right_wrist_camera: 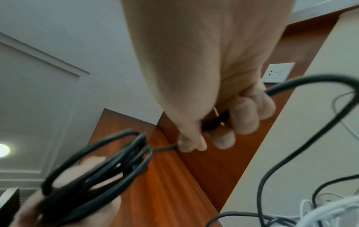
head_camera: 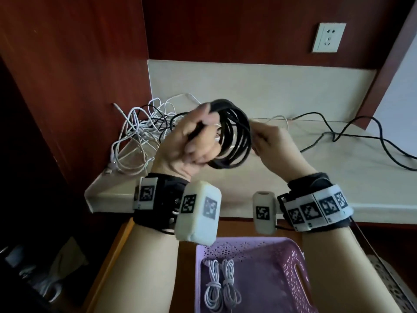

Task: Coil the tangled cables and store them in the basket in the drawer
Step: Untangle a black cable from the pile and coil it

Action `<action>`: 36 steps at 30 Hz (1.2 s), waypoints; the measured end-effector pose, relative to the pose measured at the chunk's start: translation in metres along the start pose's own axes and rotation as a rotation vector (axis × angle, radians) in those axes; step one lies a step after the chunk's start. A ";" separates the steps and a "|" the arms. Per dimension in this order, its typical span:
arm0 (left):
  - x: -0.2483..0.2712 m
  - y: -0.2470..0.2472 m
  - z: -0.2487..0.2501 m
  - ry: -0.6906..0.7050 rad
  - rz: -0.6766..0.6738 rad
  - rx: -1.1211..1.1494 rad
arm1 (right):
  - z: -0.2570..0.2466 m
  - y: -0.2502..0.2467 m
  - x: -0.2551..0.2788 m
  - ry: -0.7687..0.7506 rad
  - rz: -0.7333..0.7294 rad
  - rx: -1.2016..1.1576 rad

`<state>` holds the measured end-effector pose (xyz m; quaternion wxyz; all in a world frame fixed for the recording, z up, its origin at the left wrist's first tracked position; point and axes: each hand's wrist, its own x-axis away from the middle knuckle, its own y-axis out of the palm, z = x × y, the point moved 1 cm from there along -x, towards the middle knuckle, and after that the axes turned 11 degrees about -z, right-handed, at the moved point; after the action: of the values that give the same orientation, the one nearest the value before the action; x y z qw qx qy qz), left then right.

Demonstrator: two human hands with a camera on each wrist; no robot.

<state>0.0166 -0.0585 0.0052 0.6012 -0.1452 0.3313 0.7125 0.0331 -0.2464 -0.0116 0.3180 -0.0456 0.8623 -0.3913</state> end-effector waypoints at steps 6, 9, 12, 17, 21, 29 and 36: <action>0.013 -0.005 0.025 0.735 0.528 0.342 | -0.003 -0.001 0.007 0.065 -0.223 0.015; 0.013 0.001 0.030 0.881 0.795 0.110 | -0.001 -0.002 0.008 0.157 -0.308 0.034; 0.012 0.011 0.037 0.930 0.923 -0.119 | 0.002 -0.006 0.011 0.219 -0.349 0.086; 0.007 0.014 0.034 0.824 1.136 -0.543 | -0.008 -0.018 0.012 0.123 -0.280 -0.020; 0.001 0.012 0.024 0.705 1.175 -0.850 | -0.041 -0.032 0.016 -0.022 -0.023 -0.186; -0.003 0.002 0.004 -0.058 0.843 -1.316 | -0.069 -0.049 0.031 -0.147 -0.168 -0.140; -0.011 0.024 -0.005 -0.318 0.613 -0.898 | -0.059 -0.059 0.029 -0.106 0.255 -0.220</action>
<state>-0.0044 -0.0717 0.0153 0.2885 -0.1749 -0.0719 0.9386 -0.0342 -0.2584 0.0444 0.4030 0.0089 0.8808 -0.2483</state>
